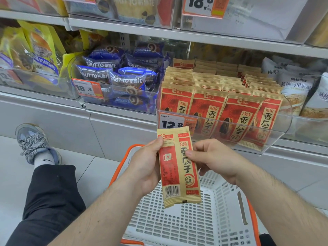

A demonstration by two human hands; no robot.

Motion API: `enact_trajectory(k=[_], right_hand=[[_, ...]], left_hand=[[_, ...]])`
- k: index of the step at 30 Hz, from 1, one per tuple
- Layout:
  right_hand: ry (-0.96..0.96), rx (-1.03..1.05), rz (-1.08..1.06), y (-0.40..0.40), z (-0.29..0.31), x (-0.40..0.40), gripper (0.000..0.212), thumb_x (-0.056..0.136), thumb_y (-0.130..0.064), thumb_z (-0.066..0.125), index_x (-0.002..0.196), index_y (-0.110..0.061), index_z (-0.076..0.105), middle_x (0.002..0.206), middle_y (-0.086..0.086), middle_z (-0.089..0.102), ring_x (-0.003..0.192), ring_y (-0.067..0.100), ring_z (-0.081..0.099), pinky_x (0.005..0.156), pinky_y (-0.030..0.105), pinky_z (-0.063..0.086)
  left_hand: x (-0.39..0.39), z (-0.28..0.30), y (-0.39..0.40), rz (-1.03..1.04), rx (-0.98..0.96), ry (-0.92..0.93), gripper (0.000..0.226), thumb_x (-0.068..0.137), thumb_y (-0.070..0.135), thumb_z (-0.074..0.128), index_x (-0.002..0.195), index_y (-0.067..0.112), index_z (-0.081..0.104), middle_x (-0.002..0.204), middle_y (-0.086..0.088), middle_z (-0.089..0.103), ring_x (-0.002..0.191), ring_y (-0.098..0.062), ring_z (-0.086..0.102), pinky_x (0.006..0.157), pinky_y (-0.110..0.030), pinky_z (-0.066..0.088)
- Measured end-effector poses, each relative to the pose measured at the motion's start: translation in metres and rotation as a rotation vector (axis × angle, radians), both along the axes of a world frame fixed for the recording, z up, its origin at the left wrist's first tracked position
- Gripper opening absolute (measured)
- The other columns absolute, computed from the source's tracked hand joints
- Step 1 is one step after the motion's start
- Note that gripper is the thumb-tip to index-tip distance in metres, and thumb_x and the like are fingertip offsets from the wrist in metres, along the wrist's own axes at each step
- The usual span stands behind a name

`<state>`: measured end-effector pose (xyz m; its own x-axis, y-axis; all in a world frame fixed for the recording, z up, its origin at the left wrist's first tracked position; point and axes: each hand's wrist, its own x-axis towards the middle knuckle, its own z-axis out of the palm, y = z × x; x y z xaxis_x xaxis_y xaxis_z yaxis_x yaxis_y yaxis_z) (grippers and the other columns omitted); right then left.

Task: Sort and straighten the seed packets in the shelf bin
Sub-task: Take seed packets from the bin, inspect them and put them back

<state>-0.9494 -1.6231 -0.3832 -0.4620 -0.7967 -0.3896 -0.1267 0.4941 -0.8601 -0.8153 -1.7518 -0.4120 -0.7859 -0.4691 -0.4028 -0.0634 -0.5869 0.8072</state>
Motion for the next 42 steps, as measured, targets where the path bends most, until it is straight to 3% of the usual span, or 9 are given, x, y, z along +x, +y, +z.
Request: enact_trajectory(k=[5,9,17,21,28,32,35,38,42], right_hand=[[-0.001,-0.110,-0.136,-0.001,0.002,-0.004,0.026,0.096,-0.020,0.062,0.095,0.005,0.069,0.088,0.015,0.076,0.073,0.024,0.065,0.062,0.030,0.050],[-0.094,-0.053,-0.028,0.002,0.008,-0.003,0.023,0.094,-0.022,0.065,0.106,-0.002,0.068,0.096,0.014,0.076,0.077,0.025,0.068,0.068,0.033,0.053],[-0.158,-0.030,0.106,0.010,0.013,-0.001,0.034,0.091,-0.013,0.067,0.120,0.002,0.060,0.099,0.018,0.075,0.071,0.022,0.069,0.067,0.030,0.056],[-0.169,-0.040,0.130,0.014,0.009,0.000,0.051,0.078,-0.014,0.076,0.123,0.000,0.056,0.103,0.026,0.072,0.088,0.039,0.069,0.076,0.040,0.056],[-0.191,-0.037,0.135,0.023,0.008,0.006,0.047,0.077,-0.002,0.077,0.120,-0.004,0.058,0.101,0.034,0.068,0.085,0.039,0.063,0.061,0.031,0.057],[0.057,0.033,0.146,0.020,0.014,0.018,0.041,0.078,0.000,0.080,0.112,-0.008,0.058,0.079,0.017,0.073,0.064,0.025,0.069,0.061,0.034,0.059],[0.279,0.097,0.212,0.014,0.017,0.033,0.047,0.072,-0.012,0.085,0.110,-0.014,0.058,0.074,0.010,0.070,0.066,0.027,0.072,0.065,0.043,0.062],[0.273,0.088,0.226,0.015,0.024,0.032,0.038,0.076,-0.025,0.083,0.104,-0.015,0.060,0.072,0.006,0.070,0.070,0.028,0.072,0.067,0.045,0.059],[0.361,-0.067,0.005,0.017,0.034,0.025,0.023,0.092,-0.038,0.064,0.089,-0.016,0.066,0.074,0.001,0.072,0.063,0.022,0.071,0.062,0.038,0.055]], left_hand=[[0.006,-0.002,-0.003,-0.096,-0.098,-0.021,0.032,0.105,0.026,0.045,0.123,0.013,0.067,0.113,-0.014,0.074,0.111,-0.036,0.068,0.099,-0.061,0.050],[0.009,0.000,-0.008,-0.090,-0.073,-0.013,0.031,0.106,0.022,0.044,0.126,0.010,0.065,0.115,-0.017,0.073,0.112,-0.038,0.068,0.098,-0.061,0.051],[0.014,0.018,-0.009,-0.123,-0.108,-0.049,0.028,0.105,0.022,0.047,0.125,0.012,0.064,0.112,-0.015,0.074,0.107,-0.035,0.070,0.094,-0.059,0.054],[0.016,0.009,-0.005,-0.097,-0.086,-0.052,0.028,0.105,0.018,0.047,0.125,0.011,0.064,0.114,-0.017,0.073,0.111,-0.039,0.068,0.096,-0.061,0.052],[0.018,0.002,0.007,-0.094,-0.053,-0.037,0.030,0.106,0.019,0.043,0.125,0.008,0.064,0.114,-0.018,0.073,0.108,-0.038,0.069,0.093,-0.058,0.054],[0.016,0.005,0.012,-0.108,-0.276,-0.105,0.022,0.103,0.026,0.055,0.122,0.019,0.064,0.104,-0.003,0.077,0.090,-0.017,0.075,0.076,-0.044,0.061],[0.012,0.006,0.016,-0.114,-0.315,-0.101,0.030,0.092,0.026,0.071,0.119,0.016,0.063,0.100,-0.005,0.077,0.090,-0.022,0.075,0.081,-0.049,0.060],[0.010,0.006,0.016,-0.136,-0.299,-0.071,0.034,0.088,0.015,0.074,0.119,0.009,0.062,0.092,-0.004,0.075,0.080,-0.020,0.073,0.077,-0.051,0.060],[0.013,0.002,0.016,-0.245,-0.316,-0.041,0.052,0.070,0.017,0.076,0.120,0.011,0.064,0.083,0.002,0.070,0.075,-0.017,0.068,0.076,-0.050,0.055]])
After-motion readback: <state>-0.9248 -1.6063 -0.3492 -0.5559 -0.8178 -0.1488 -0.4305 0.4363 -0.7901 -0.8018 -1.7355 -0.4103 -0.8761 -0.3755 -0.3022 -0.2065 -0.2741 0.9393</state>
